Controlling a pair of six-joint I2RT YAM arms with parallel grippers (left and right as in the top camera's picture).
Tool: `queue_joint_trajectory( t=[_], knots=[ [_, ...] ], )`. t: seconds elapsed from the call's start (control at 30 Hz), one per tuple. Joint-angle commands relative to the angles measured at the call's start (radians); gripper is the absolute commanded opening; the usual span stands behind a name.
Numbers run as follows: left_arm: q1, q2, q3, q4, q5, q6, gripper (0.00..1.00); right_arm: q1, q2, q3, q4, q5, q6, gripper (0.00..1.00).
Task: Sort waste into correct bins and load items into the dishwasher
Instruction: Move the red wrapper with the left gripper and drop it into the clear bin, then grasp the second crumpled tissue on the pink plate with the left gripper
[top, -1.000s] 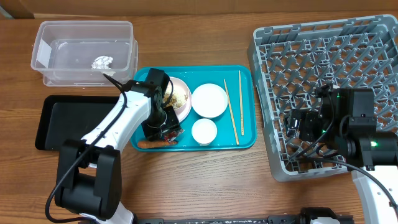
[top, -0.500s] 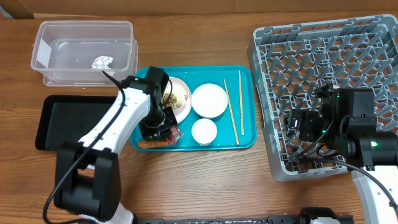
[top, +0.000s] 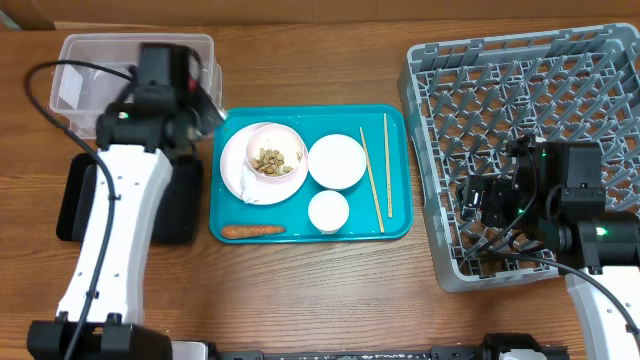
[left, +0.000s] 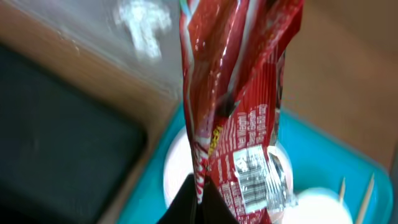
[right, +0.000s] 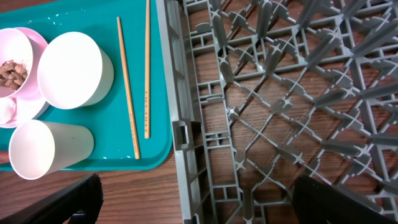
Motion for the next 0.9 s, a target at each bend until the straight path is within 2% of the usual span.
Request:
queue_joint_trajectory(
  t=[0.0, 0.13, 0.37, 0.43, 0.53, 0.57, 0.63, 0.73, 0.87],
  knots=[
    [0.060, 0.061, 0.011, 0.137, -0.071, 0.100, 0.04, 0.004, -0.003, 0.033, 0.006, 0.008, 0.001, 1.00],
    [0.093, 0.135, 0.011, 0.275, -0.072, 0.160, 0.04, 0.004, -0.003, 0.033, 0.005, 0.008, 0.001, 1.00],
    [0.128, 0.283, 0.011, 0.422, -0.072, 0.165, 0.07, 0.004, -0.003, 0.033, 0.006, 0.009, 0.001, 1.00],
    [0.128, 0.302, 0.011, 0.455, -0.071, 0.186, 0.17, 0.004, -0.003, 0.033, 0.006, 0.009, 0.001, 1.00],
    [0.128, 0.305, 0.013, 0.499, -0.071, 0.225, 0.47, 0.004, -0.003, 0.033, 0.004, 0.009, 0.001, 1.00],
    [0.128, 0.300, 0.023, 0.497, -0.071, 0.233, 0.52, 0.004, -0.003, 0.033, 0.003, 0.008, 0.001, 1.00],
    [0.128, 0.292, 0.052, 0.460, -0.056, 0.248, 0.55, 0.004, -0.003, 0.033, 0.003, 0.008, 0.001, 1.00],
    [0.125, 0.266, 0.106, 0.307, 0.018, 0.251, 0.56, 0.004, -0.003, 0.033, 0.003, 0.008, 0.001, 1.00],
    [0.108, 0.222, 0.134, -0.042, 0.238, 0.249, 0.55, 0.004, -0.003, 0.033, 0.003, 0.009, 0.001, 1.00]
  ],
)
